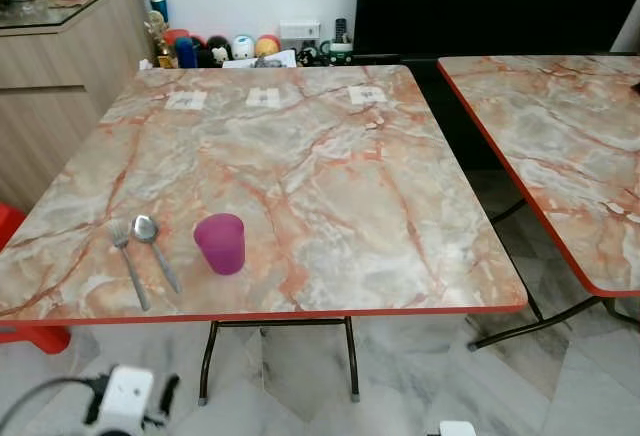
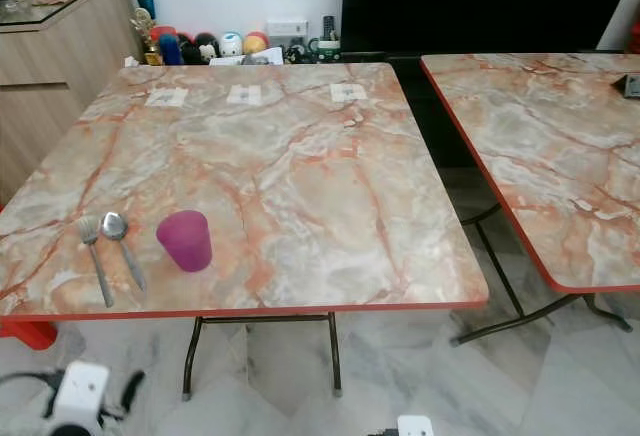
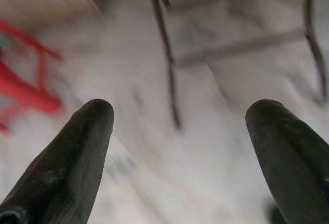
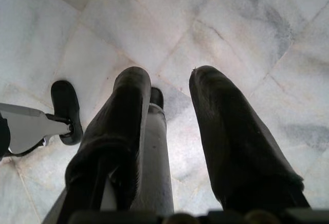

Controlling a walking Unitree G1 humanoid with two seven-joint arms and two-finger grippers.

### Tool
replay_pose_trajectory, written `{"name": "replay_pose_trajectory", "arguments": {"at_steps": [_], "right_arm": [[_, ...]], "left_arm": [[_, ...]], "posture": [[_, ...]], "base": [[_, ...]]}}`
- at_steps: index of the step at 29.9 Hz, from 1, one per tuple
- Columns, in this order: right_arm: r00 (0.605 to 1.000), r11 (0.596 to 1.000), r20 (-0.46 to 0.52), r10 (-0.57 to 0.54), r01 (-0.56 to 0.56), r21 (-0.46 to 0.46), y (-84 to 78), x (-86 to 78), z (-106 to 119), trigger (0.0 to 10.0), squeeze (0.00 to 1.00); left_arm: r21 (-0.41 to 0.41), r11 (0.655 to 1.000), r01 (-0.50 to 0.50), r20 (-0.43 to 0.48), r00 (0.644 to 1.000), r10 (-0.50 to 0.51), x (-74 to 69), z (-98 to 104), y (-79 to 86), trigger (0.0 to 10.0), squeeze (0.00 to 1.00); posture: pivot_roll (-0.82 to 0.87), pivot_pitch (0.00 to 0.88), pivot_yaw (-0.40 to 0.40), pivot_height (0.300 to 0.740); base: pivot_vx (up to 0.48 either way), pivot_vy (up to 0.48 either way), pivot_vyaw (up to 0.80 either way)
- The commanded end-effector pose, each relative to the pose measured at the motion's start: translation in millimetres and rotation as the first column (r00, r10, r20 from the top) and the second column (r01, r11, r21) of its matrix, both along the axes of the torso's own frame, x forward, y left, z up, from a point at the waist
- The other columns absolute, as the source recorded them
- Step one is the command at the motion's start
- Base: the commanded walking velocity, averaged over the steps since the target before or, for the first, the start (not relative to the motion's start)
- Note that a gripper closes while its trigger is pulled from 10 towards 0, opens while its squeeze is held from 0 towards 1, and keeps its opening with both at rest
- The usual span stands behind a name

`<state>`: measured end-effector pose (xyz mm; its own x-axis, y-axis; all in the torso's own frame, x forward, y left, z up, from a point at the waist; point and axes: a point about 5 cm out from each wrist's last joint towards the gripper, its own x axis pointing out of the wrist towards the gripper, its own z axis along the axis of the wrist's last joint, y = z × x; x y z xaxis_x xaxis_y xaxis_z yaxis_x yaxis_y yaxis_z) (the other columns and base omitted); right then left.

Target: Setting the table

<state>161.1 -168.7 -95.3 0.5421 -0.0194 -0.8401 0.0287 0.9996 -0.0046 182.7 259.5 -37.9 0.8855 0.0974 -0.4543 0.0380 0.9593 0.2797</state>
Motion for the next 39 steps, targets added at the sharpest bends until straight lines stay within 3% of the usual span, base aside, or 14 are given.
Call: {"name": "replay_pose_trajectory", "arguments": {"at_steps": [1, 6, 10, 12, 20, 22, 24, 25, 28, 31, 35, 39], "right_arm": [[1.0, 1.0, -0.014, 0.001, -0.001, 0.0, 0.0, -2.8, -1, 10.0, 0.0], [1.0, 1.0, -0.013, -0.004, 0.004, -0.004, -2.6, -2.8, -1, 10.0, 0.0], [1.0, 1.0, -0.015, -0.004, 0.004, -0.009, -5.2, -2.9, -1, 10.0, 0.0], [1.0, 1.0, -0.017, 0.005, -0.006, -0.013, -5.9, -2.5, -1, 10.0, 0.0], [1.0, 1.0, -0.013, 0.019, -0.019, -0.008, -4.2, -0.6, 0, 10.0, 0.0], [1.0, 1.0, -0.009, 0.003, -0.003, -0.012, -6.3, 0.9, 1, 10.0, 0.0], [1.0, 1.0, -0.009, 0.002, -0.002, -0.014, -6.7, 1.1, 1, 10.0, 0.0], [1.0, 1.0, -0.011, 0.001, -0.001, -0.016, -7.2, 1.2, 1, 10.0, 0.0], [1.0, 1.0, -0.011, 0.0, 0.0, -0.017, -7.3, 1.3, 1, 10.0, 0.0], [1.0, 1.0, -0.012, -0.004, 0.003, -0.015, -6.6, 0.9, 1, 10.0, 0.0], [1.0, 1.0, -0.008, -0.017, 0.017, -0.011, -6.0, 0.8, 0, 10.0, 0.0], [1.0, 1.0, -0.007, -0.028, 0.028, -0.012, -5.9, 0.8, 0, 10.0, 0.0]], "left_arm": [[-0.012, 1.0, -0.027, 0.01, 1.0, 0.027, -3.3, 2, 7.8, 10.0, 0.0], [-0.034, 0.998, -0.057, 0.128, 0.99, 0.061, -16.4, 22, 17.2, 10.0, 0.0], [-0.017, 1.0, -0.021, 0.23, 0.973, 0.025, -12.3, 47, 17.6, 10.0, 0.0], [-0.014, 0.999, 0.036, 0.347, 0.937, -0.029, -0.6, 79, 11.5, 10.0, 0.0], [0.028, 0.996, 0.082, 0.384, 0.919, -0.087, 1.0, 107, 7.1, 10.0, 0.0], [0.035, 0.994, 0.1, 0.445, 0.889, -0.105, 13.1, 129, 4.9, 10.0, 0.0], [0.036, 0.993, 0.114, 0.463, 0.879, -0.118, 19.1, 136, 3.0, 10.0, 0.0], [0.025, 0.988, 0.151, 0.486, 0.862, -0.144, 32.2, 145, -2.9, 10.0, 0.0], [0.005, 0.984, 0.18, 0.476, 0.865, -0.161, 39.4, 149, -7.8, 10.0, 0.0], [0.015, 0.971, 0.237, 0.469, 0.856, -0.216, 59.9, 150, -20.3, 10.0, 0.0], [-0.025, 0.96, 0.279, 0.479, 0.846, -0.233, 76.4, 152, -31.1, 10.0, 0.0], [-0.026, 0.949, 0.315, 0.465, 0.844, -0.267, 81.5, 156, -31.1, 10.0, 0.0]], "posture": [[0.07, 0.043, 0.004, 0.74], [0.08, 0.063, -0.002, 0.74], [0.09, 0.073, -0.011, 0.74], [0.1, 0.08, -0.017, 0.74], [0.1, 0.087, -0.017, 0.74], [0.1, 0.088, -0.021, 0.74], [0.1, 0.088, -0.023, 0.74], [0.1, 0.089, -0.025, 0.74], [0.1, 0.09, -0.024, 0.74], [0.09, 0.088, -0.017, 0.74], [0.07, 0.088, -0.012, 0.74], [0.06, 0.089, -0.01, 0.74]], "base": [[0.0, 0.0, 0.0], [0.0, 0.0, 0.0], [0.0, 0.0, 0.0], [0.0, 0.0, 0.0], [0.0, 0.0, 0.0], [0.0, 0.0, 0.0], [0.0, 0.0, 0.0], [0.0, 0.0, 0.0], [0.0, 0.0, 0.0], [0.0, 0.0, 0.0], [0.0, 0.0, 0.0], [0.0, 0.0, 0.0]]}}
